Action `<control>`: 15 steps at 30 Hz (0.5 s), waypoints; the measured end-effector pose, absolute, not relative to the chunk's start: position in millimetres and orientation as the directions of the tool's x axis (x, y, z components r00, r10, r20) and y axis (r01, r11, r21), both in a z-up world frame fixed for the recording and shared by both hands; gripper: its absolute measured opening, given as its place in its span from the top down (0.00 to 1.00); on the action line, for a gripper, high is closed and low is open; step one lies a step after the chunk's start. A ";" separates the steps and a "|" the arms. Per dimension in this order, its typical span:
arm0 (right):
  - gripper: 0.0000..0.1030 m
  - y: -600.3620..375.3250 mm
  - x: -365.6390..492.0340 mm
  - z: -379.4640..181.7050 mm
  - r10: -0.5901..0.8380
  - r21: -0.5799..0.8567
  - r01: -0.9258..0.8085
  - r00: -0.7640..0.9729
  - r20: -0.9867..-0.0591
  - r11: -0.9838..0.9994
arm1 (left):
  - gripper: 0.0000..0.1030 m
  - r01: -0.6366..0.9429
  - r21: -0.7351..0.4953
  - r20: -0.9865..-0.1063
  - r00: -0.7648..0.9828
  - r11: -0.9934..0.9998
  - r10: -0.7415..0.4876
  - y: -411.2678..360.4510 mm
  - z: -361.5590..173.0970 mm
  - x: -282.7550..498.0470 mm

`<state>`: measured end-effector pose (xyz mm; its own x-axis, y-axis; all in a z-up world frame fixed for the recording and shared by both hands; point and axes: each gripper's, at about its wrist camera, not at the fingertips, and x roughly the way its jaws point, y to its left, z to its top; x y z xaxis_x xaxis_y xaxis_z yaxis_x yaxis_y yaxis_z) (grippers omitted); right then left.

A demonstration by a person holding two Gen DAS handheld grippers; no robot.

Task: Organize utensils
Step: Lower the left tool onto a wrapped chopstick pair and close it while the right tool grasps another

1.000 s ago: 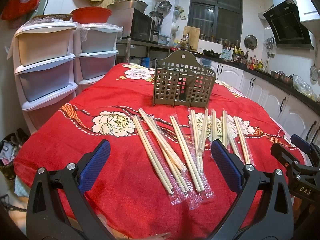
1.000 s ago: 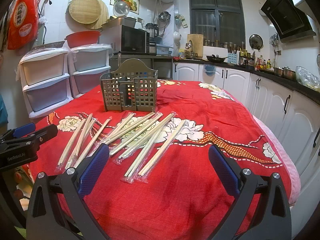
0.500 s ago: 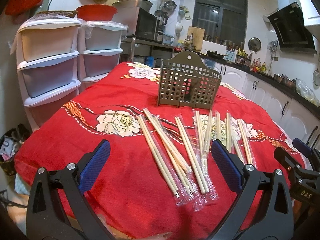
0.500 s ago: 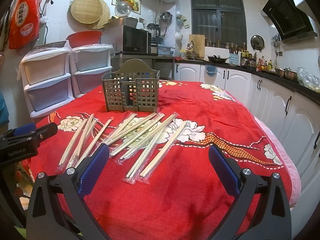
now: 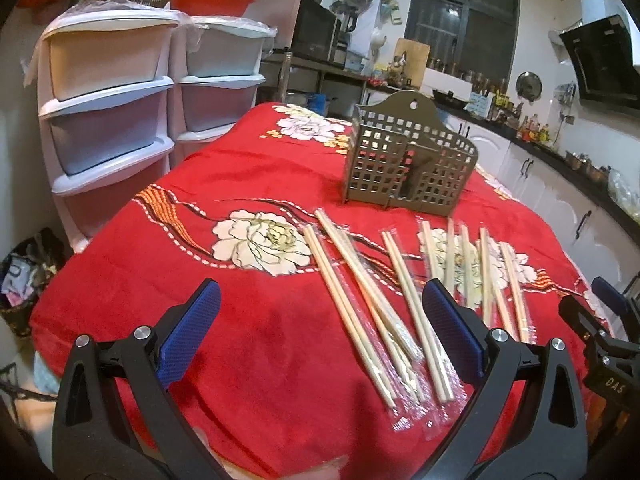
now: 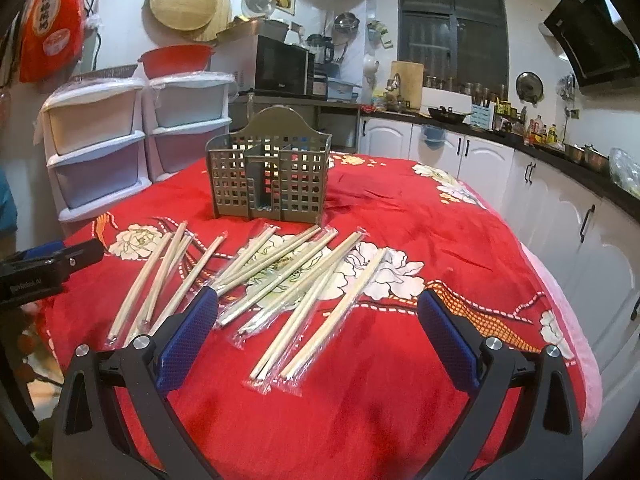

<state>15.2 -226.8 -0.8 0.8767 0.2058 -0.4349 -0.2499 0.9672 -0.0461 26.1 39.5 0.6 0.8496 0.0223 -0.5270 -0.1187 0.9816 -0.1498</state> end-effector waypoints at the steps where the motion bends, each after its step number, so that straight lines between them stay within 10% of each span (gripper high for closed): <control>1: 0.06 -226.2 19.4 0.1 0.210 -0.042 -0.254 0.872 -0.442 0.966 | 0.10 -0.119 -0.147 -0.529 0.848 0.982 0.024 40.6 1.4 28.4; 15: 0.06 -222.6 67.3 10.0 0.245 -0.003 -0.284 0.832 -0.497 0.959 | 0.10 -0.126 -0.143 -0.568 0.823 0.982 0.023 54.3 15.0 71.3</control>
<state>67.3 -222.6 10.0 0.8324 0.2449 -0.4972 -0.2837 0.9589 -0.0026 71.3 54.3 15.0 0.8228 0.0229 -0.5679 -0.1263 0.9816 -0.1433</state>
